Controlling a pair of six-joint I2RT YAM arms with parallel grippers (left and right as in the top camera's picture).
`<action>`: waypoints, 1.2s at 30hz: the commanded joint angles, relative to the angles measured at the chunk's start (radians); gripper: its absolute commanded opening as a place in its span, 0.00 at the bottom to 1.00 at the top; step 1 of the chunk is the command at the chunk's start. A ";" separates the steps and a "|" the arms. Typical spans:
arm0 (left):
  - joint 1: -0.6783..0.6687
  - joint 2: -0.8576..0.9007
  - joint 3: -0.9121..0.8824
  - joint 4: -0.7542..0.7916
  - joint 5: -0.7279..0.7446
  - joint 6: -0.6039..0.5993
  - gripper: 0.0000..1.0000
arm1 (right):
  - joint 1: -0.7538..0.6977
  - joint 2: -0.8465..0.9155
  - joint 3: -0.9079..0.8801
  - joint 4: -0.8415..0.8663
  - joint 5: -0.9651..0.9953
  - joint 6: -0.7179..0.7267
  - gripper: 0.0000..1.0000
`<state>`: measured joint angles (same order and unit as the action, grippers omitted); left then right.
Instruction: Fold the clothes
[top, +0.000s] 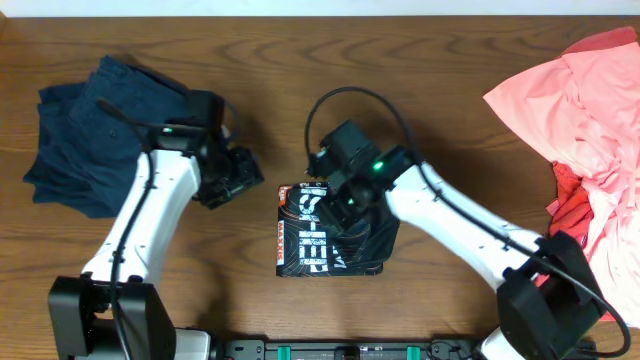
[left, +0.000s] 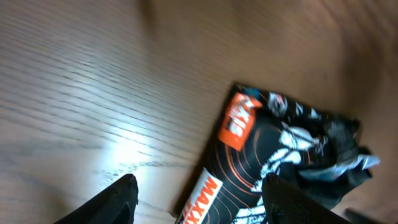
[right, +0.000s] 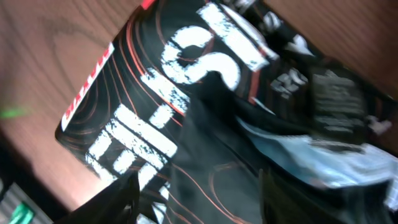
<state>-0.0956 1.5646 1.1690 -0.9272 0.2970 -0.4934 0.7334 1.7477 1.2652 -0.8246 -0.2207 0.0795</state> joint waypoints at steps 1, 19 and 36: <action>0.040 0.006 -0.001 -0.003 0.032 0.003 0.65 | 0.045 0.035 -0.027 0.038 0.095 0.093 0.59; 0.063 0.006 -0.001 -0.003 0.032 0.003 0.65 | 0.085 0.119 -0.031 0.085 0.108 0.190 0.42; 0.049 0.006 -0.001 -0.026 0.034 0.053 0.66 | 0.037 0.101 -0.035 -0.229 0.476 0.698 0.01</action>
<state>-0.0399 1.5646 1.1690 -0.9424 0.3199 -0.4847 0.8005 1.8580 1.2354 -1.0050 0.1127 0.5568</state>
